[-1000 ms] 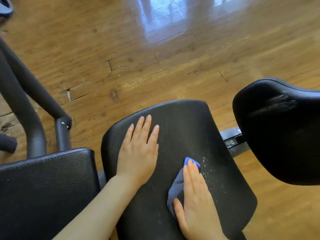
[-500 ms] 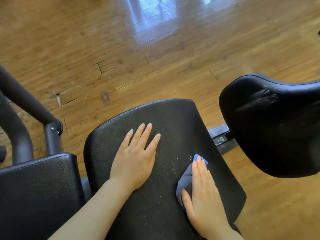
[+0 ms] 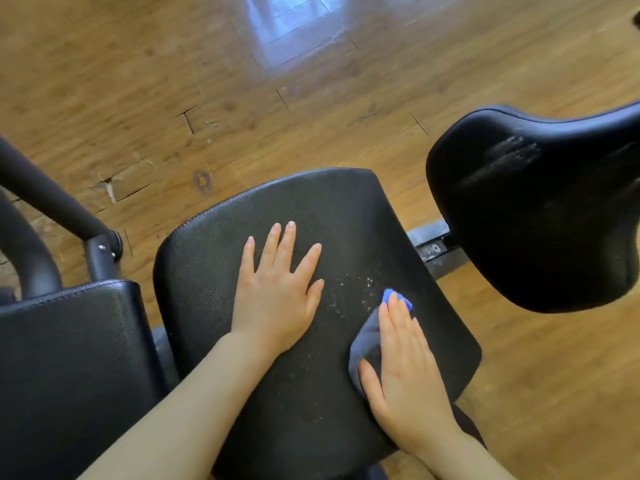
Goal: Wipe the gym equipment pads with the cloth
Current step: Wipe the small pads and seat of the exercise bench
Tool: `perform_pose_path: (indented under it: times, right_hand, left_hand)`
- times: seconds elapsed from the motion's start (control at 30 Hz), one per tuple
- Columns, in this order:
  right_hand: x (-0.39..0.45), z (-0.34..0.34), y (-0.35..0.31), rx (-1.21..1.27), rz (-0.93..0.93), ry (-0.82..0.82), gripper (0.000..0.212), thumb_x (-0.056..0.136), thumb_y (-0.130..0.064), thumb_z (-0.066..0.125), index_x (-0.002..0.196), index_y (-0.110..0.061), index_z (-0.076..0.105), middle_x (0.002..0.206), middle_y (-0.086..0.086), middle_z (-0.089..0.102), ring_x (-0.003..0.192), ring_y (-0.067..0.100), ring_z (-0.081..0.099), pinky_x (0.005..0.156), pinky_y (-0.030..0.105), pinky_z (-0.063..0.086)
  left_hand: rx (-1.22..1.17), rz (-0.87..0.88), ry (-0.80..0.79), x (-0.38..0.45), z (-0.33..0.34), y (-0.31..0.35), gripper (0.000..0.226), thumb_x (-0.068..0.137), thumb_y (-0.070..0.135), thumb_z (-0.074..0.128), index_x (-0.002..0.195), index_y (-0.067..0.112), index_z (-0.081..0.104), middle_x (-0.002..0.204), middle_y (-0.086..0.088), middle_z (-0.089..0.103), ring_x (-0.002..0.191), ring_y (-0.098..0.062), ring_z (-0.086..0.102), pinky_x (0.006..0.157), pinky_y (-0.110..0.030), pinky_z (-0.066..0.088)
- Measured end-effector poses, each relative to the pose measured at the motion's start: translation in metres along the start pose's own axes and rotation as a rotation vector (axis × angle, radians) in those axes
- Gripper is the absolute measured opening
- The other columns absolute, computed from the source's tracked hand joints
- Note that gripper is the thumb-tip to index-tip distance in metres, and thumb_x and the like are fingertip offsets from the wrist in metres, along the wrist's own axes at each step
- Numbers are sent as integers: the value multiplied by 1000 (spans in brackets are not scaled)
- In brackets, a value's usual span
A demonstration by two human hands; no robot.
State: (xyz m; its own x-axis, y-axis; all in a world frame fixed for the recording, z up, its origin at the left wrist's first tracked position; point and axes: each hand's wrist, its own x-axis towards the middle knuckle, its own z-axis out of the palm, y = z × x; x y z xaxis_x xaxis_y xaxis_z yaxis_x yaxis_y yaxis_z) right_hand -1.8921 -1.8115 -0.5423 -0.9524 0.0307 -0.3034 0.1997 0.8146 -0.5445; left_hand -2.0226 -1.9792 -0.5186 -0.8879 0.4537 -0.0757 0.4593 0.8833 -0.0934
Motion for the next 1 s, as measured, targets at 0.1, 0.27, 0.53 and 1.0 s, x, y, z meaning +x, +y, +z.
perform_pose_path:
  times: [0.1,0.27,0.53,1.0]
  right_hand:
    - [-12,-1,0,18,7,2,84,81,-56,22,153,-12,17,160,-2,8,145,6,-2,113,17,-8]
    - [52,-1,-9,17,28,93,78,90,-49,24,153,-7,5,161,6,1,147,13,-5,120,29,1]
    - [-7,-6,9,28,-82,30,79,90,-54,29,153,-14,4,158,-6,-4,146,7,-6,115,19,-5]
    - [27,-15,29,4,-349,-48,80,88,-47,37,152,-7,12,159,2,2,148,13,0,118,22,-1]
  left_hand:
    - [8,25,-2,-9,4,16,55,91,46,33,137,26,53,152,-18,36,141,-37,31,112,-61,19]
    - [22,23,19,-12,10,17,54,91,45,33,138,26,53,152,-18,36,142,-36,31,112,-61,20]
    - [-7,-4,3,-27,7,34,51,93,42,35,138,27,53,152,-17,37,142,-36,31,112,-60,22]
    - [76,-73,-15,-54,-11,-1,51,95,44,35,141,27,50,152,-11,39,142,-30,33,113,-51,24]
